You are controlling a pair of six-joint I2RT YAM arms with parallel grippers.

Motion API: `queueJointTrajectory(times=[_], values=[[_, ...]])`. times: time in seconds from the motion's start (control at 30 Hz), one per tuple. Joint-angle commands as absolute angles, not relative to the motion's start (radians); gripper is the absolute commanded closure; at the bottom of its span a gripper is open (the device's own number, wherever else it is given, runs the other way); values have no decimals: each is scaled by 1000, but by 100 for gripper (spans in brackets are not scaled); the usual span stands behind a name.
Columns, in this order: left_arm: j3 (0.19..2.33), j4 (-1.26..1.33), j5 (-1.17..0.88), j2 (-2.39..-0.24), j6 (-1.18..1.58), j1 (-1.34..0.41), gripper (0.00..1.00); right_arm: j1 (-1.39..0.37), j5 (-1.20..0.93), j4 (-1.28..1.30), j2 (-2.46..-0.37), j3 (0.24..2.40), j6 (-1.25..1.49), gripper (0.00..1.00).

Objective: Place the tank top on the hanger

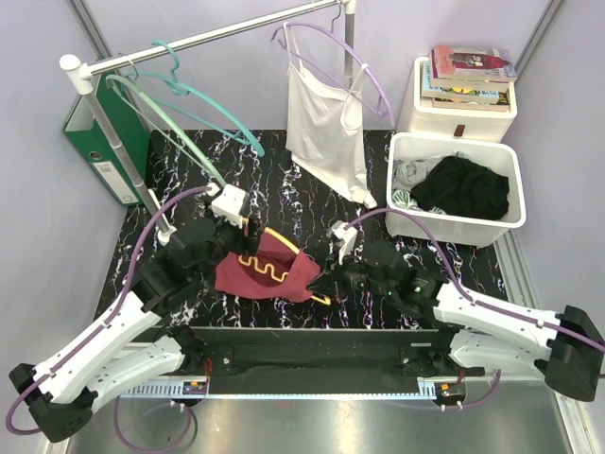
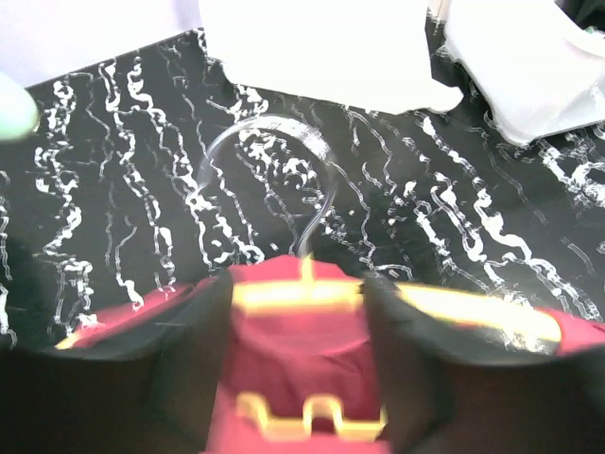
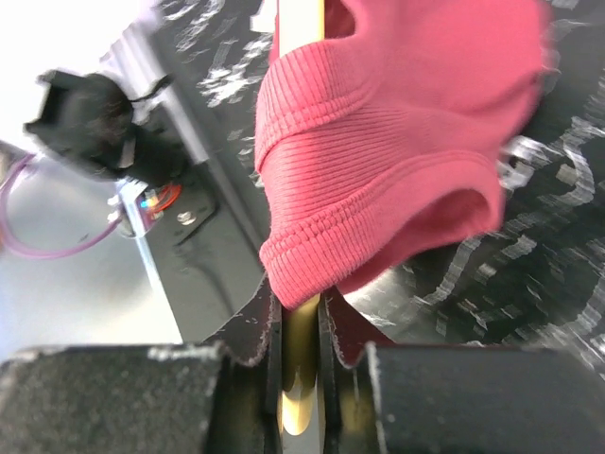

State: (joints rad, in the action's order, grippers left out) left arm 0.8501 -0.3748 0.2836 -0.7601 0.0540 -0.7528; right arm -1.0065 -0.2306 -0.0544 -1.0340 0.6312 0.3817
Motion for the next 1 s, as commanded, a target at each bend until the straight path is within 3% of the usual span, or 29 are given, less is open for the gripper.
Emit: queueJointTrajectory(times=[0.0, 0.07, 0.13, 0.7, 0.97], values=[[857, -302, 256, -742, 57, -756, 21, -997, -86, -60, -925, 620, 407, 100], [859, -304, 261, -744, 58, -756, 5, -999, -52, -17, -898, 621, 408, 100], [859, -304, 265, -744, 61, -758, 1, -997, -6, 33, -882, 617, 405, 100], [847, -308, 391, -658, 55, -758, 1, -989, 377, 189, -844, 830, 183, 100], [848, -311, 382, -655, 57, -756, 1, -875, 299, 158, -920, 986, 87, 100]])
